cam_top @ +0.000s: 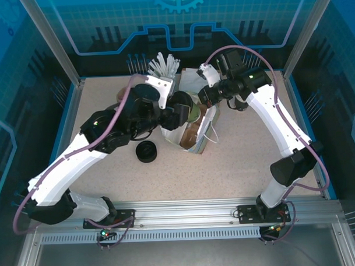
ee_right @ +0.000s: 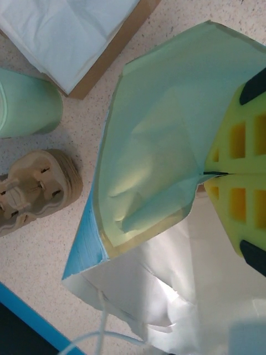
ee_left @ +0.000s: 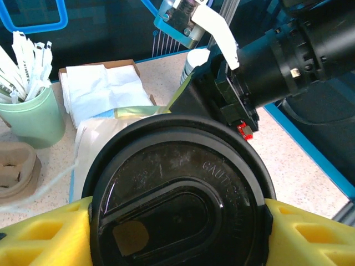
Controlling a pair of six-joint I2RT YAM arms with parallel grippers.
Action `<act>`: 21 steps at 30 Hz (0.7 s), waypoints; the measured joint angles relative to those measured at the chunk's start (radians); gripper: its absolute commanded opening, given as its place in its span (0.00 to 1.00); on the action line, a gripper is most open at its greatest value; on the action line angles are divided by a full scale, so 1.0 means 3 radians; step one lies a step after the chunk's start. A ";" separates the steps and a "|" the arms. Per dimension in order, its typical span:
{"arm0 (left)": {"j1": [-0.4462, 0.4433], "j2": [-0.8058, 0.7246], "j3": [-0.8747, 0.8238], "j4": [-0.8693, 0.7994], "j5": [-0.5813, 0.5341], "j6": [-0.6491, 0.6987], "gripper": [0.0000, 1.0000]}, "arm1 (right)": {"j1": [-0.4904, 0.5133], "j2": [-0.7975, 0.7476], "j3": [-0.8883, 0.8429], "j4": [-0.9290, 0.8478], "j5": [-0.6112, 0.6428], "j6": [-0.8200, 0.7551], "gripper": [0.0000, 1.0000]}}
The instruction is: Pack the takeout coffee
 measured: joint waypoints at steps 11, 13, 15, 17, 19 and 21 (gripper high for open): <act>0.0145 0.0167 -0.0286 0.0104 -0.0031 0.0061 0.60 | -0.0001 0.0209 0.0304 -0.0158 -0.0214 0.0013 0.00; 0.0170 0.0182 -0.0303 0.0122 -0.0036 0.0085 0.60 | -0.0005 0.0294 0.0409 -0.0173 -0.0296 0.0006 0.00; 0.0178 0.0210 -0.0323 0.0172 -0.0043 0.0121 0.59 | -0.0006 0.0346 0.0437 -0.0170 -0.0407 -0.0013 0.00; 0.0178 0.0240 -0.0359 0.0211 -0.0046 0.0131 0.59 | -0.0006 0.0385 0.0441 -0.0173 -0.0501 -0.0014 0.00; 0.0178 0.0262 -0.0417 0.0242 -0.0046 0.0132 0.59 | -0.0006 0.0426 0.0445 -0.0172 -0.0566 -0.0014 0.00; 0.0179 0.0282 -0.0484 0.0249 -0.0047 0.0125 0.59 | -0.0011 0.0469 0.0445 -0.0167 -0.0656 -0.0011 0.00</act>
